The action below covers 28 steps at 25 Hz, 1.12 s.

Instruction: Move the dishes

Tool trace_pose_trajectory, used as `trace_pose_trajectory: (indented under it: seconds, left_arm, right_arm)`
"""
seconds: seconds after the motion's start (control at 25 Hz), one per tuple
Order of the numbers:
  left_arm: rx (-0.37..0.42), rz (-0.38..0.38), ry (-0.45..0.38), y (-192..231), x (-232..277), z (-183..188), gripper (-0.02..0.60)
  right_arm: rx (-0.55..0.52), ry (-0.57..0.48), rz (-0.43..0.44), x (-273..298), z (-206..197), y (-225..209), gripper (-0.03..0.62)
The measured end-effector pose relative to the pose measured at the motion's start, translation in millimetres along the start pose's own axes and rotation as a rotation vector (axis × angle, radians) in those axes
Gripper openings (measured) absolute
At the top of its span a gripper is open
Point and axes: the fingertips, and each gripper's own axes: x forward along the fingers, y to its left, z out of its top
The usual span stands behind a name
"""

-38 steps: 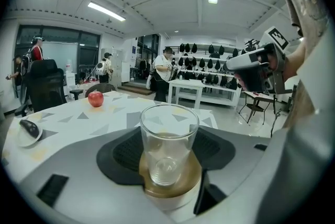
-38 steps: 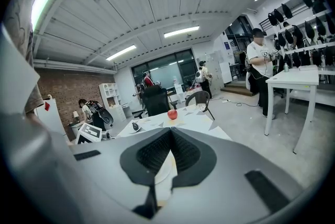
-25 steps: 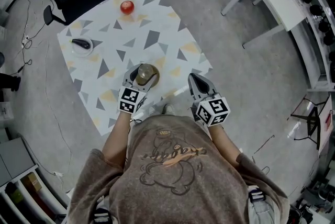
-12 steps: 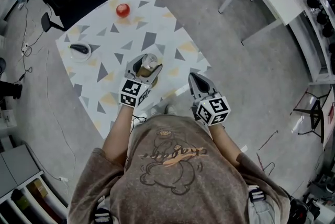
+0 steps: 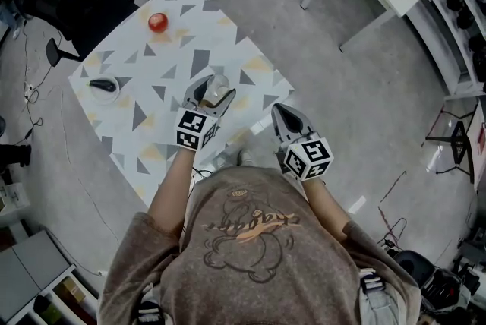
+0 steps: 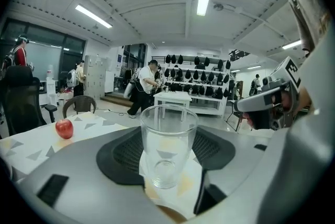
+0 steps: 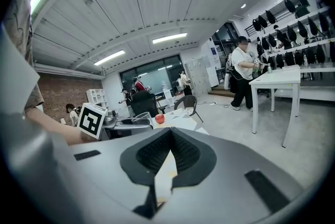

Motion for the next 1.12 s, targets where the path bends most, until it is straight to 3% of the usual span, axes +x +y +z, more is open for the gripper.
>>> trace_pose_trajectory:
  seconds: [1.12]
  left_arm:
    - [-0.017,-0.051,0.117,-3.3,74.0,-55.3,0.288]
  right_arm:
    - [0.071,0.035,-0.101,-8.7,-10.8,-43.0,-0.003]
